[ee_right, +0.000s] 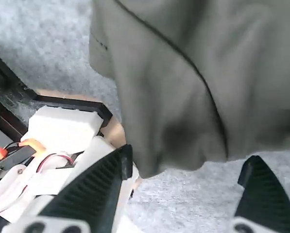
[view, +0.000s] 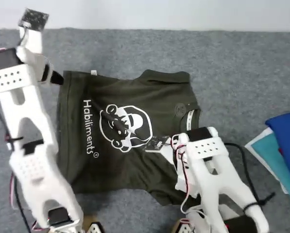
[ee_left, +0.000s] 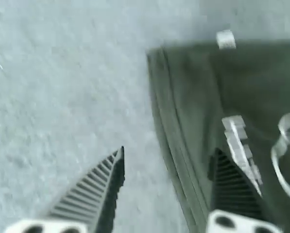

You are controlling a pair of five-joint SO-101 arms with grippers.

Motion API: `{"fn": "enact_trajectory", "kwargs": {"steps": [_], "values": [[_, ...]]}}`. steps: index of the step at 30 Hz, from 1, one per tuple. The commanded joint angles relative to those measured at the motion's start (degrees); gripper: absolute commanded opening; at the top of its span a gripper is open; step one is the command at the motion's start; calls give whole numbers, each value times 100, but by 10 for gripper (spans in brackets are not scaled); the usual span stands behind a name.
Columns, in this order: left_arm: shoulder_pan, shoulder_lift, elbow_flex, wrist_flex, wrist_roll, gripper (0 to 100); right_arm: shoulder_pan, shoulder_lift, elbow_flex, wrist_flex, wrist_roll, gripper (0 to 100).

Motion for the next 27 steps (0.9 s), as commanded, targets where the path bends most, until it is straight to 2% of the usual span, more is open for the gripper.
{"fn": "enact_trajectory", "kwargs": {"steps": [1, 4, 8, 14, 18, 23, 27], "values": [[149, -2215, 3662, 185, -782, 264, 22, -251, -316, 207, 35, 354], [193, -3332, 5385, 167, -1073, 264, 136, -646, -316, 242, -79, 354], [220, -4237, 6721, 167, -1081, 264, 418, -866, -246, 198, -589, 354], [299, -4325, 8312, 167, -1081, 264, 637, -866, 246, -224, -448, 354], [536, -3956, 9015, 167, -1081, 250, 611, -866, 281, -303, -448, 354], [756, -3191, 8813, 167, -1064, 182, 620, -602, 457, -488, -229, 354], [958, -2259, 8725, 149, -1020, 174, 620, 84, 527, -796, -220, 354]]}}
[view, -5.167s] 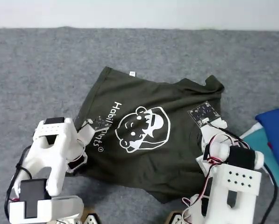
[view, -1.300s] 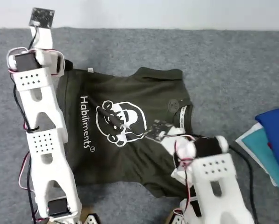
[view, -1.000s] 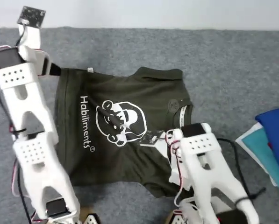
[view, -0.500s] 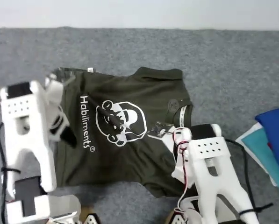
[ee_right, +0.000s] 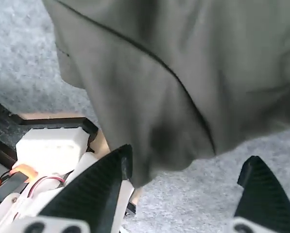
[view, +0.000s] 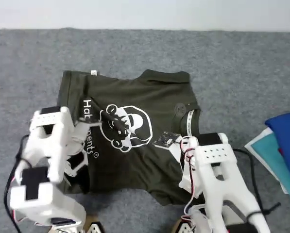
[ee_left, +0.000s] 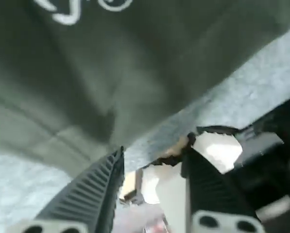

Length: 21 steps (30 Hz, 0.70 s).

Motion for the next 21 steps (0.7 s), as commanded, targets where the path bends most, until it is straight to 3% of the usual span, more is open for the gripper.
{"fn": "enact_trajectory", "kwargs": {"steps": [1, 6, 21], "values": [[264, 932, -286, 149, 158, 174, 48, 523, -9, -189, 70, 354], [255, 1960, -1420, 158, 1257, 174, 57, 1068, -62, -286, 114, 354], [290, 2927, -1991, -35, 1231, 171, 31, 1165, -246, -857, 114, 348]]}}
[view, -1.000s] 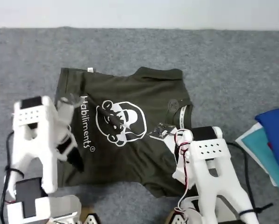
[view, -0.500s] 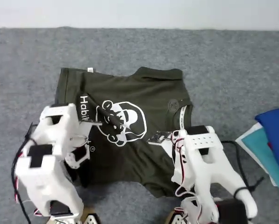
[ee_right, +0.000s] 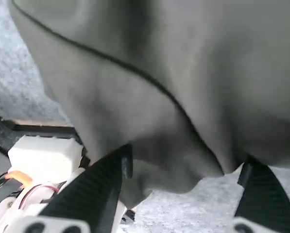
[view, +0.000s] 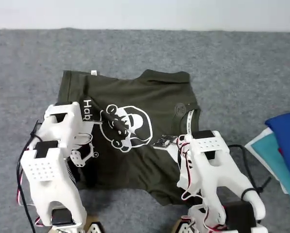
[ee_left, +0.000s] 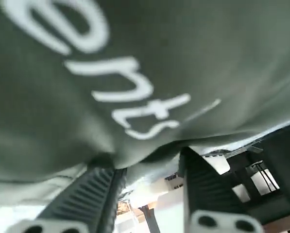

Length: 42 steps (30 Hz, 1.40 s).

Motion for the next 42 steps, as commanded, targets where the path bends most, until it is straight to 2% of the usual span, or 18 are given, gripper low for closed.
{"fn": "enact_trajectory", "kwargs": {"steps": [1, 8, 11, 17, 23, 28, 32, 38, 42], "values": [[62, 114, -110, -149, 18, 160, 31, 13, -220, -259, 62, 329], [62, 123, -101, -290, -229, 32, 31, 13, -176, -760, 18, 2], [62, 123, -101, -264, -492, 13, 31, 13, -211, -796, 18, 10], [26, 97, -101, -132, -527, 12, 31, -48, -211, -822, 18, 9], [0, -53, -453, 79, -527, 11, 57, -479, -774, -277, 18, 9], [-105, -1055, -875, 79, -536, 11, 40, -1288, -1758, 462, 9, 9], [-70, -2119, -901, 79, -756, 11, 57, -1578, -1987, 664, -220, 9], [-105, -3059, -910, 18, -1231, 12, 57, -1587, -2004, 585, -299, 9], [-105, -3077, -892, -62, -1257, 12, 66, -1446, -1653, -75, -290, 9]]}}
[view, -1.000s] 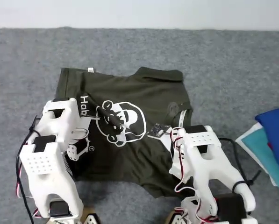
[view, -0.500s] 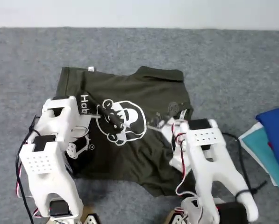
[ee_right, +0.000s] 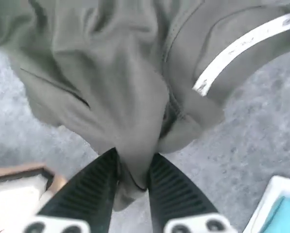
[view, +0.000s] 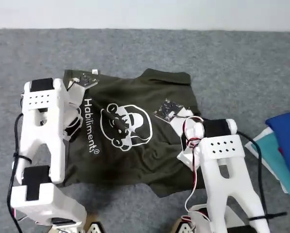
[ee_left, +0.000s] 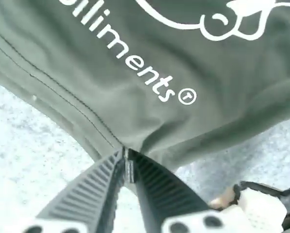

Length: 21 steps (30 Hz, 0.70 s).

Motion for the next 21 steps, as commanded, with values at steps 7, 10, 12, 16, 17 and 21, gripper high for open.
{"fn": "enact_trajectory", "kwargs": {"steps": [7, 10, 12, 16, 17, 21], "values": [[-26, -369, 4, 141, -264, 13, 303, 303, 62, -585, -255, 193], [-26, -369, 180, 141, -325, 13, 567, 365, -193, -532, -378, 305], [-26, -369, 303, 141, -325, 13, 576, 330, -193, -330, -193, 313], [-35, -378, 532, 141, -316, 13, 673, 347, -176, 13, 167, 314], [-35, -378, 585, 132, -316, 13, 778, 356, -176, 4, 229, 314], [-35, -378, 778, 132, -308, 13, 892, 356, -62, 154, 440, 314]]}}
